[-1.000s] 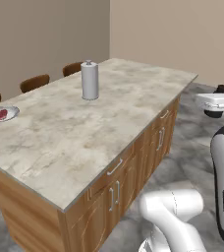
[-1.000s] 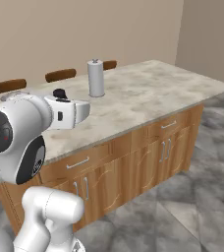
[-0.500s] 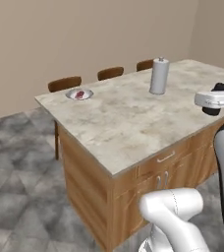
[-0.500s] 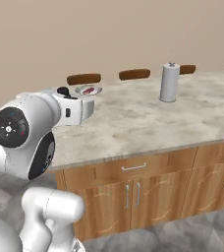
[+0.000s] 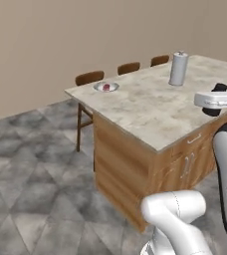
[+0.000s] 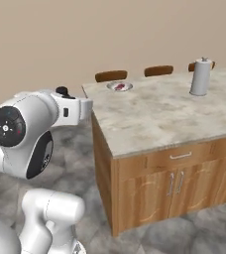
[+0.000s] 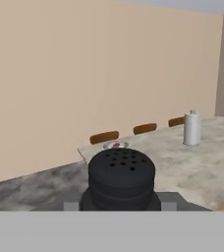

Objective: Retrieve the shaker from the cabinet and place it next the steak on a plate on the dining table.

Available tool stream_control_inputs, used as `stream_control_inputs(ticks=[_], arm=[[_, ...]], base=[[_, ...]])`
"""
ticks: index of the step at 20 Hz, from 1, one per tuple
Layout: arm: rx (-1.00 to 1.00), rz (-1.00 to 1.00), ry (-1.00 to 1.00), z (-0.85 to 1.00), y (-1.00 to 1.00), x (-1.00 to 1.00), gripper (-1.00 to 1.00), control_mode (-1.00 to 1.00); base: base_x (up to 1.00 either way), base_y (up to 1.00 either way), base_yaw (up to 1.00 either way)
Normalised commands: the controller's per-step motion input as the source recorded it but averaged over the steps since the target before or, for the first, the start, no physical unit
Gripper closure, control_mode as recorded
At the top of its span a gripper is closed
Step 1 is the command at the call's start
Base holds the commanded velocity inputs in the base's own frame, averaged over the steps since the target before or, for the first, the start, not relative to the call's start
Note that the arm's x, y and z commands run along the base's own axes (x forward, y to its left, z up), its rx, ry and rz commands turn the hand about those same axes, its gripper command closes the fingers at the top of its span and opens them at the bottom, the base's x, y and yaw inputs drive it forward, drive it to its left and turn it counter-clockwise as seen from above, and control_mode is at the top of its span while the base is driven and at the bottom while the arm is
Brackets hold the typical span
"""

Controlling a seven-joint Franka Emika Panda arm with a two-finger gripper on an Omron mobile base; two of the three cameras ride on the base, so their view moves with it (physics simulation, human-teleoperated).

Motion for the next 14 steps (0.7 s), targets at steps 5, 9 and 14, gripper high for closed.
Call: stream_control_inputs(ticks=[5, 9, 14], arm=[[0.00, 0.00, 0.00, 0.00, 0.00, 0.00, 1.00, 1.00], [0.00, 0.00, 0.00, 0.00, 0.00, 0.00, 1.00, 1.00], [0.00, 0.00, 0.00, 0.00, 0.00, 0.00, 1.00, 1.00]], base=[[-0.22, 1.00, -0.33], [-0.01, 0.95, -0.58], [0.12, 0.76, -0.74]])
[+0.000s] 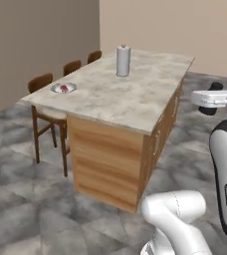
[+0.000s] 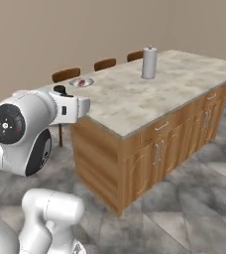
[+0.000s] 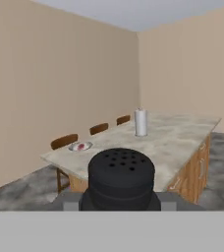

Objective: Retrieve the shaker from the cabinet and place it next the steak on a plate on the dining table.

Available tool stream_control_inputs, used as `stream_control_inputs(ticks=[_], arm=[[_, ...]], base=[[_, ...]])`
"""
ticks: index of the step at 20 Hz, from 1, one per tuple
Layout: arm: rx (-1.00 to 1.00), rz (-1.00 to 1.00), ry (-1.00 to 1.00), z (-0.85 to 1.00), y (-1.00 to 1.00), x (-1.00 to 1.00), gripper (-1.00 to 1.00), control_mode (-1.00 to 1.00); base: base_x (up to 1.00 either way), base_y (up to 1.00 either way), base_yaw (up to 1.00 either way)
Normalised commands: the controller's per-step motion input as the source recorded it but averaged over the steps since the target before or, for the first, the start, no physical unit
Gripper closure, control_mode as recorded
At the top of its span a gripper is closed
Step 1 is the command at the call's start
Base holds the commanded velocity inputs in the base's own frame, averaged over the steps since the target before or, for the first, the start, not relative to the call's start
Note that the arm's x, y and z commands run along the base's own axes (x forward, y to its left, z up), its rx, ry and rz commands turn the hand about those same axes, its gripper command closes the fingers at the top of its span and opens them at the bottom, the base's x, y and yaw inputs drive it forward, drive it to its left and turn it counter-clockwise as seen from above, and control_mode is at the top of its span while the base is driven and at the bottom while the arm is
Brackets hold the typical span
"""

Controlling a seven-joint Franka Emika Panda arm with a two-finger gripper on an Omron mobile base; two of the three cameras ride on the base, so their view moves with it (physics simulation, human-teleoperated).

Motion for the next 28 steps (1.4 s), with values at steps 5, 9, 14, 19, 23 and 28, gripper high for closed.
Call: stream_control_inputs(ticks=[5, 9, 14, 19, 23, 28], arm=[[0.00, 0.00, 0.00, 0.00, 0.00, 0.00, 1.00, 1.00], [0.00, 0.00, 0.00, 0.00, 0.00, 0.00, 1.00, 1.00], [0.00, 0.00, 0.00, 0.00, 0.00, 0.00, 1.00, 1.00], [0.00, 0.00, 0.00, 0.00, 0.00, 0.00, 1.00, 1.00], [0.00, 0.00, 0.00, 0.00, 0.00, 0.00, 1.00, 1.00], [0.00, 0.00, 0.00, 0.00, 0.00, 0.00, 1.00, 1.00]], base=[[0.20, 0.81, -0.73], [0.00, 1.00, -0.35], [0.00, 1.00, -0.21], [0.00, 1.00, -0.21], [0.00, 1.00, -0.30], [0.00, 1.00, -0.43]])
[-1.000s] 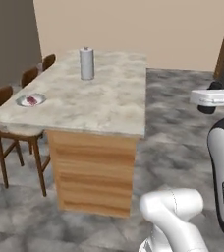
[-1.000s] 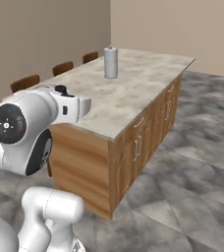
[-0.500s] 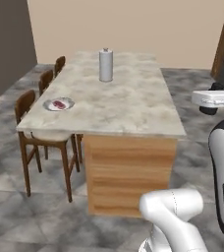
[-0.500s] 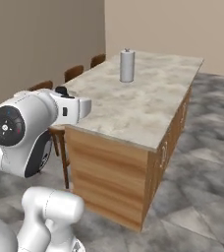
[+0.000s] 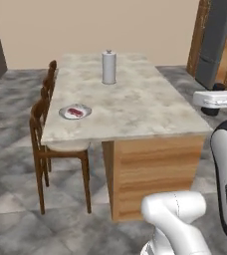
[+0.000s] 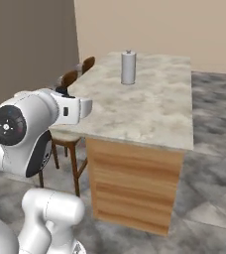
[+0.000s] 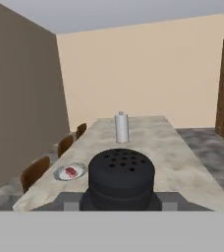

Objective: Retrieve the shaker from the cabinet and place it next the steak on a plate on the dining table.

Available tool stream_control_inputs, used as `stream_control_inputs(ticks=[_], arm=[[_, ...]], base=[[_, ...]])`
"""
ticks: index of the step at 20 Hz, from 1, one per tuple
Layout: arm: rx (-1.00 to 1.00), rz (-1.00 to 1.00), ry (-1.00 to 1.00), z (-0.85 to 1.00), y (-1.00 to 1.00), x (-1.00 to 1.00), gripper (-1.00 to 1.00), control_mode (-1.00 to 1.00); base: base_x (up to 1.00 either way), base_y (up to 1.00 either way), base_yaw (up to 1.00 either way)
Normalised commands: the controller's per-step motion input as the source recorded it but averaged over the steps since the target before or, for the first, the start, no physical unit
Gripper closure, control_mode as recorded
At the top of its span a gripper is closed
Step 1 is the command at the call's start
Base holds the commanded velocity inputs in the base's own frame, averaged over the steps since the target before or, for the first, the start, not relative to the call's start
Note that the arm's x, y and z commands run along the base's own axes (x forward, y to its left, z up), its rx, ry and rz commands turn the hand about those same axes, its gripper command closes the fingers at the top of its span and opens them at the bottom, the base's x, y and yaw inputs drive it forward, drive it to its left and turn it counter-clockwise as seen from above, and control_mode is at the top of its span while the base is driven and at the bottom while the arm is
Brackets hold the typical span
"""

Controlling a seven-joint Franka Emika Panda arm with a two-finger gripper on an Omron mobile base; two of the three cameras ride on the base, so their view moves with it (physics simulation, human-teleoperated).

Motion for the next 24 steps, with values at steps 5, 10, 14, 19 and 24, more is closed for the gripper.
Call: stream_control_inputs(ticks=[5, 10, 14, 19, 24], arm=[[0.00, 0.00, 0.00, 0.00, 0.00, 0.00, 1.00, 1.00], [0.00, 0.00, 0.00, 0.00, 0.00, 0.00, 1.00, 1.00], [0.00, 0.00, 0.00, 0.00, 0.00, 0.00, 1.00, 1.00], [0.00, 0.00, 0.00, 0.00, 0.00, 0.00, 1.00, 1.00], [0.00, 0.00, 0.00, 0.00, 0.00, 0.00, 1.00, 1.00]], base=[[0.00, 1.00, -0.36], [-0.03, 1.00, -0.24], [-0.03, 1.00, -0.27], [0.02, 0.98, -0.32], [0.11, 0.93, -0.56]])
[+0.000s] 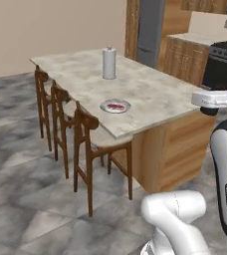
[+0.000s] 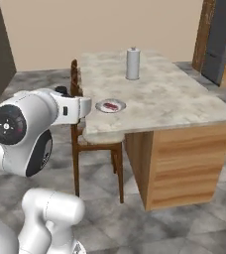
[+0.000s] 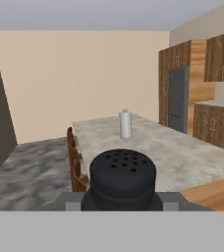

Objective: Retrieve the shaker from the cabinet and place it next the steak on a plate on the dining table.

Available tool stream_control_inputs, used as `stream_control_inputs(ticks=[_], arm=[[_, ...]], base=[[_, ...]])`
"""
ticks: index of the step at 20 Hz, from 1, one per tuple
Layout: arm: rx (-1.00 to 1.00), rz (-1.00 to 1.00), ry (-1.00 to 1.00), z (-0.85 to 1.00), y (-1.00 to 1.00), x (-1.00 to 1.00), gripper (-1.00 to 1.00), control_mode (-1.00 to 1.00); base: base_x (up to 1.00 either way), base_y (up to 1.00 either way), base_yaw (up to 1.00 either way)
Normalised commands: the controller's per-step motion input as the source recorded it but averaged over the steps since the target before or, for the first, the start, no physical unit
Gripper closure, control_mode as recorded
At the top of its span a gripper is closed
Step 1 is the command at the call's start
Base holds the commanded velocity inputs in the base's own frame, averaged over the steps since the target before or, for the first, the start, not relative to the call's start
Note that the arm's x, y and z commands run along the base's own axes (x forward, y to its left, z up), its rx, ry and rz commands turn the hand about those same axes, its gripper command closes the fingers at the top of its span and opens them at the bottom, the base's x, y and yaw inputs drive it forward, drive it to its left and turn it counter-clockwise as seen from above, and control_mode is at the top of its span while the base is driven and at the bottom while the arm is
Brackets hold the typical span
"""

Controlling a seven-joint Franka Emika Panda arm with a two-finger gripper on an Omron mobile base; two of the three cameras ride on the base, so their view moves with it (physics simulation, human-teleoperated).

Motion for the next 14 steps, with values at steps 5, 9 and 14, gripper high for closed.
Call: stream_control_inputs(ticks=[5, 9, 14], arm=[[0.00, 0.00, 0.00, 0.00, 0.00, 0.00, 1.00, 1.00], [0.00, 0.00, 0.00, 0.00, 0.00, 0.00, 1.00, 1.00], [0.00, 0.00, 0.00, 0.00, 0.00, 0.00, 1.00, 1.00]], base=[[0.02, 0.77, -0.53], [0.06, 0.92, -0.62], [0.03, 1.00, -0.57]])
